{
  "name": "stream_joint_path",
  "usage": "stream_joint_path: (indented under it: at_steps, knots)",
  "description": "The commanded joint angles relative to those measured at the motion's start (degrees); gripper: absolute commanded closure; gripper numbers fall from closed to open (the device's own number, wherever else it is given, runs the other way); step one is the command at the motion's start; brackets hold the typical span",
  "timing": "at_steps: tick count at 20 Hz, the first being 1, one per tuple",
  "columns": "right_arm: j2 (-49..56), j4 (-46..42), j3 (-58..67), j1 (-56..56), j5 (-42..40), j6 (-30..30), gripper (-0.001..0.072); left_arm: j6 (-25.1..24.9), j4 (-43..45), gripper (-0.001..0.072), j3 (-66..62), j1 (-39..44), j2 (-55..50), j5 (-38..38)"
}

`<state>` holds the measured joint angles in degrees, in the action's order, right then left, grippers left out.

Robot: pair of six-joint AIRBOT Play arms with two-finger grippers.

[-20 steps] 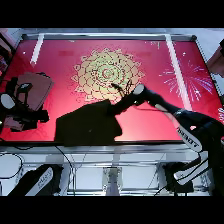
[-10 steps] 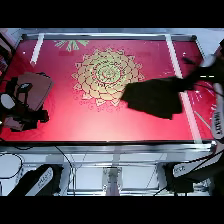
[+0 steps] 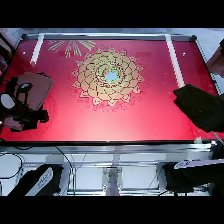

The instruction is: Fold the clothes and pants, and hang the long-sleeved shirts on hangers.

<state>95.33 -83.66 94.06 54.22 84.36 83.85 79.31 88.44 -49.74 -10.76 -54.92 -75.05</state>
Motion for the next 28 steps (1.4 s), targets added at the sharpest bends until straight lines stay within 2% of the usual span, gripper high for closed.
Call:
stream_joint_path:
  at_steps: [1,6,7,9,10,13,15,16,18,19,20,22,23,25,28]
  knots:
    - [1.05,-6.69,0.02,5.2,2.36,3.39,0.0693,-0.02,0.02,0.0021,0.0,-0.04,0.04,0.0]
    - [1.03,-12.9,-0.07,5.55,3.37,5.75,0.0691,0.0,0.04,0.0021,0.0,-0.04,0.04,0.0]
    - [1.03,-13.25,-0.07,5.55,3.5,5.92,0.0621,0.0,0.02,0.0022,0.0,-0.04,0.04,0.0]
    - [1.03,-13.44,-0.07,5.55,3.69,6.78,0.0213,0.0,0.04,0.0021,0.0,-0.04,0.04,0.0]
    - [0.98,-13.42,-0.04,5.55,4.28,6.78,0.0195,0.0,0.04,0.0021,0.0,-0.04,0.04,0.0]
    - [0.22,-12.68,-0.02,5.51,4.44,6.99,0.0196,0.0,0.02,0.0021,0.0,-0.04,0.04,0.0]
    - [-1.55,-8.04,-0.02,5.38,2.12,6.43,0.0199,0.0,0.02,0.0021,0.0,-0.04,0.04,0.0]
    - [-2.82,-3.82,-0.04,5.01,0.26,5.31,0.0233,0.0,0.02,0.0021,0.0,-0.04,0.04,0.0]
    - [-5.49,7.58,-0.04,3.52,-2.86,1.31,0.0415,0.0,0.02,0.0022,0.0,-0.04,0.04,0.0]
    - [-6.62,14.38,-0.13,2.03,-3.04,-1.38,0.0576,0.0,0.04,0.0021,0.0,-0.04,0.04,0.0]
    - [-7.54,20.94,-0.2,-0.17,-2.6,-4.13,0.0688,-0.02,0.02,0.0022,0.0,-0.04,0.04,0.0]
    - [-9.49,28.35,-0.9,-6.58,-1.18,-7.48,0.0693,0.0,0.02,0.0022,0.0,-0.04,0.04,0.0]
    - [-10.21,28.48,-1.01,-10.8,0.57,-8.96,0.0692,0.0,0.02,0.0021,0.0,-0.04,0.04,0.0]
    - [-10.99,26.97,-1.79,-20.81,3.56,-11.06,0.0692,0.0,0.02,0.0021,0.0,-0.04,0.04,0.0]
    - [-10.93,20.26,-2.95,-37.18,3.17,-11.08,0.0692,-0.02,0.04,0.0021,0.0,-0.04,0.04,0.0]
